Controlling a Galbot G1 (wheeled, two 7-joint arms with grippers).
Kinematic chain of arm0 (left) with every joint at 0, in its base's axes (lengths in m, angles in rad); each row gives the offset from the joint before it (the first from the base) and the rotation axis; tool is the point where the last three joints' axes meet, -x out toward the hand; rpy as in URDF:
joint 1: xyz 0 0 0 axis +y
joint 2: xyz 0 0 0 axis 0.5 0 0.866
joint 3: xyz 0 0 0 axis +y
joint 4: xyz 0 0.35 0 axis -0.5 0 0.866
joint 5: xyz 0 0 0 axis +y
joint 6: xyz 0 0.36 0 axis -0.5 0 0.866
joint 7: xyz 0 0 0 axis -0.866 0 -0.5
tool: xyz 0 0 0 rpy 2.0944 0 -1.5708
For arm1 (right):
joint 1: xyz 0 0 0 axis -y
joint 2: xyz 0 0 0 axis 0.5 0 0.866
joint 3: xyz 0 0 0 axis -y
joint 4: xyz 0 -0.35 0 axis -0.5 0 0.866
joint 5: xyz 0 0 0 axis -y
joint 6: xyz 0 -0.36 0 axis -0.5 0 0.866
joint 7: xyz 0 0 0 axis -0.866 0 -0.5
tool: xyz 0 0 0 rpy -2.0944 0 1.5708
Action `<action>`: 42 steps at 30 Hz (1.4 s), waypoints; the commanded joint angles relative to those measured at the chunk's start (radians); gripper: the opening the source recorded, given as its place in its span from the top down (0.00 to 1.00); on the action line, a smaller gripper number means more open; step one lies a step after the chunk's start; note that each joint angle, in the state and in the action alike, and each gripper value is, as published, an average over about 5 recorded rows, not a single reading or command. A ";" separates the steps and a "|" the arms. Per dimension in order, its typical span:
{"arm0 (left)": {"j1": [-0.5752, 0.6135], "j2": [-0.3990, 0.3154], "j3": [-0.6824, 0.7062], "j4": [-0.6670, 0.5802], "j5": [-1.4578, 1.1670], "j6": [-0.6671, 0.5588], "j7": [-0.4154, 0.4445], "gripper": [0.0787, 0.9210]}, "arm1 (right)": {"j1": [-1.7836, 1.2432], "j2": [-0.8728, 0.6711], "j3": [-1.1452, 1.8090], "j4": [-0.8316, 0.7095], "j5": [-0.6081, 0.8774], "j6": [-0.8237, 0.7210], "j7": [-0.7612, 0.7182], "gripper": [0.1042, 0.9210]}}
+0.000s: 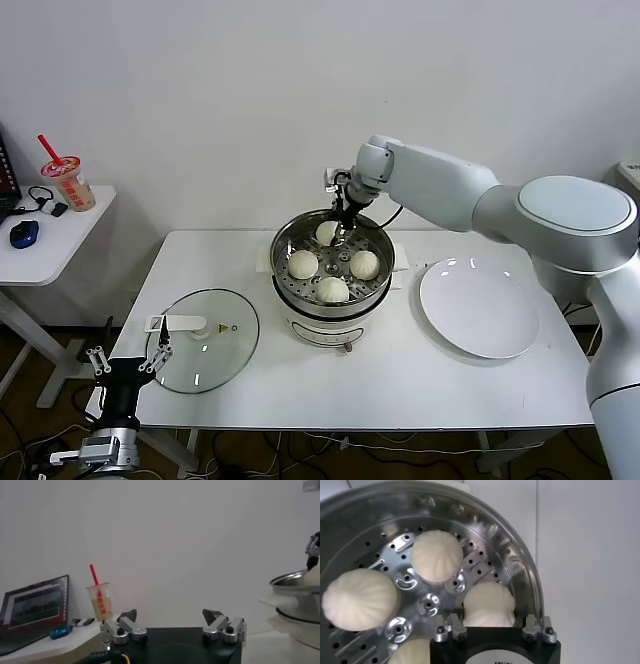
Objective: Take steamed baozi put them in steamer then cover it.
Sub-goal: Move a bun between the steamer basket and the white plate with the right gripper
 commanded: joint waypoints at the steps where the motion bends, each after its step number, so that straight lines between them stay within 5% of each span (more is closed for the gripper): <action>1: 0.000 -0.002 0.002 0.000 0.004 0.001 0.000 0.12 | 0.117 -0.135 -0.030 0.193 0.072 -0.012 0.012 0.32; 13: -0.002 -0.024 0.021 0.000 0.036 0.002 0.002 0.12 | 0.184 -0.399 -0.097 0.313 0.035 -0.012 0.016 0.32; 25: -0.004 -0.032 0.029 0.000 0.053 0.010 0.007 0.12 | 0.004 -0.592 -0.013 0.245 -0.145 0.002 0.018 0.31; 42: 0.004 -0.052 0.037 -0.013 0.076 0.029 0.008 0.12 | -0.308 -0.473 0.315 -0.079 -0.389 0.043 0.008 0.31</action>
